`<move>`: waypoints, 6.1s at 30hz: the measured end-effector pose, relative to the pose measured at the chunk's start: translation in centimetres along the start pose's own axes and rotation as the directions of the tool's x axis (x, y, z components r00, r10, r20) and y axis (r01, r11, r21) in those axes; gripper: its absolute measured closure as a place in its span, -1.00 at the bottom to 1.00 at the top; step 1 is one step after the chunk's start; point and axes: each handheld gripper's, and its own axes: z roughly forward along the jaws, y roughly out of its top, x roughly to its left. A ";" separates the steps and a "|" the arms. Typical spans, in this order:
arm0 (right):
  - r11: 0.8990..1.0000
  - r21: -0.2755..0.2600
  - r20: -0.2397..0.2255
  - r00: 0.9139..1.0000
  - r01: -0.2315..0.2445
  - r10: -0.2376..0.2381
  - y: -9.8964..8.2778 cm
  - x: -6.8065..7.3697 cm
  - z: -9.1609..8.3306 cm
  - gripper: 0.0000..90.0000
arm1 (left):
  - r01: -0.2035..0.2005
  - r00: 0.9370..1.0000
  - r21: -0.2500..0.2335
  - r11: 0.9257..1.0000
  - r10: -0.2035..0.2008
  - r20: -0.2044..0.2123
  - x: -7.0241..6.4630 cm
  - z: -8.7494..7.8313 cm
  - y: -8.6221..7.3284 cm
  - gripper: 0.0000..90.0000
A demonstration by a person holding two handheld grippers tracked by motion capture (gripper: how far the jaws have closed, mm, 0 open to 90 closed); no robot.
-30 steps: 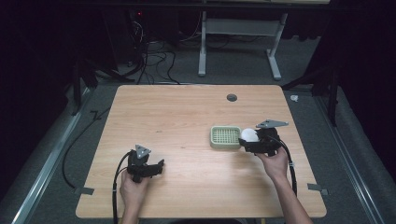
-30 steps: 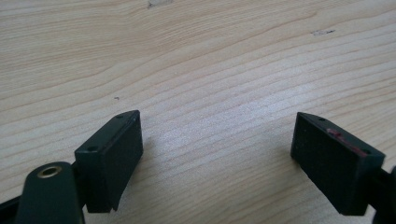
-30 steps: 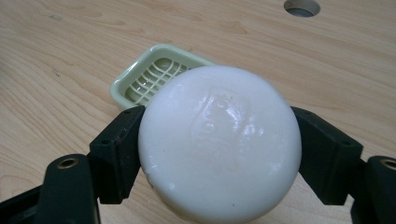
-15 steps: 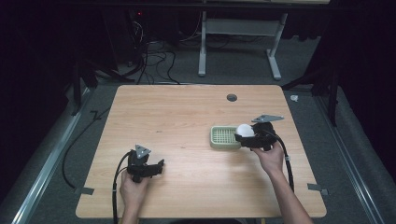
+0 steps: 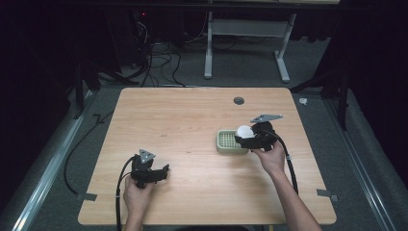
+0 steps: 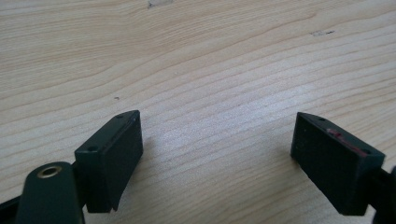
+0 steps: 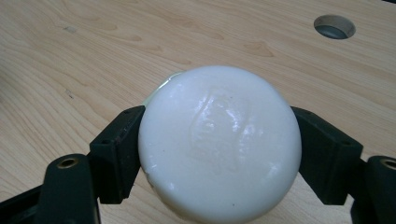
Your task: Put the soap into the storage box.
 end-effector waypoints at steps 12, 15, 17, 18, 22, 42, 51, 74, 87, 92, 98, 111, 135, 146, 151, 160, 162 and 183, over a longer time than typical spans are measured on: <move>0.999 0.027 -0.007 1.000 0.020 -0.019 0.3 0.5 1.7 -0.45 | -0.005 1.000 0.002 1.000 0.005 -0.004 -0.1 0.0 0.0 -0.62; 0.999 0.032 -0.007 1.000 0.018 -0.017 0.2 0.5 2.1 -0.45 | -0.005 1.000 0.002 1.000 0.005 -0.004 -0.1 0.0 0.0 -0.62; 0.999 0.041 -0.003 1.000 0.019 -0.019 0.2 0.5 2.4 -0.45 | -0.005 1.000 0.002 1.000 0.005 -0.004 -0.1 0.0 0.0 -0.62; 0.999 0.045 -0.003 1.000 0.020 -0.020 0.2 0.5 2.6 -0.45 | -0.005 1.000 0.002 1.000 0.005 -0.004 0.0 0.0 0.0 -0.62; 0.998 0.056 0.007 1.000 0.026 -0.027 0.2 0.6 3.2 -0.45 | -0.005 1.000 0.003 1.000 0.005 -0.003 0.0 0.0 0.0 -0.62; 0.995 0.097 0.031 0.999 0.026 -0.029 -0.1 0.5 5.4 -0.45 | -0.002 1.000 0.001 1.000 0.002 -0.003 0.0 0.0 0.0 -0.62; 0.994 0.109 0.032 0.999 0.022 -0.025 -0.4 0.5 6.0 -0.45 | -0.002 1.000 0.001 1.000 0.002 -0.003 0.0 0.0 0.0 -0.62; 0.993 0.121 0.027 1.000 0.012 -0.015 -0.5 0.0 6.4 -0.47 | 0.000 1.000 0.000 1.000 0.000 -0.001 0.0 0.0 0.0 -0.62; 0.999 0.052 0.019 1.000 0.001 -0.002 -0.2 -0.3 4.6 -0.49 | -0.001 1.000 0.000 1.000 0.001 -0.001 0.0 0.0 0.0 -0.62; 0.999 0.033 0.020 1.000 -0.007 0.007 -0.1 -0.5 4.0 -0.46 | -0.001 1.000 0.000 1.000 0.001 -0.002 0.0 0.0 0.0 -0.62; 1.000 0.001 0.021 1.000 -0.013 0.013 0.0 -0.7 3.1 -0.44 | -0.002 1.000 0.000 1.000 0.002 -0.002 0.0 0.0 0.0 -0.62; 0.998 -0.051 0.022 0.999 -0.028 0.029 0.2 -1.2 0.9 -0.43 | -0.001 1.000 0.000 1.000 0.001 -0.001 0.0 0.0 0.0 -0.62; 0.996 -0.087 0.044 0.998 -0.037 0.041 -0.8 -1.9 -2.0 -0.41 | -0.001 1.000 0.000 1.000 0.001 -0.001 0.0 0.0 0.0 -0.62; 0.993 -0.105 0.047 0.997 -0.053 0.058 -1.4 -2.3 -3.3 -0.41 | -0.002 1.000 0.000 1.000 0.002 -0.002 0.0 0.0 0.0 -0.62; 0.992 -0.117 0.052 0.997 -0.054 0.060 -1.8 -2.4 -4.0 -0.41 | -0.002 1.000 0.001 1.000 0.002 -0.003 0.0 0.0 0.0 -0.62; 0.987 -0.140 0.054 0.995 -0.073 0.082 -2.5 -2.7 -5.0 -0.41 | -0.005 1.000 0.003 1.000 0.005 -0.003 0.0 0.0 0.0 -0.62; 0.987 -0.141 0.056 0.995 -0.075 0.083 -2.7 -2.8 -5.1 -0.41 | -0.005 1.000 0.003 1.000 0.005 -0.003 0.0 0.0 0.0 -0.62; 0.978 -0.175 0.071 0.989 -0.117 0.131 -4.6 -3.5 -7.2 -0.41 | -0.005 1.000 0.001 1.000 0.005 -0.004 -0.1 0.0 0.0 -0.62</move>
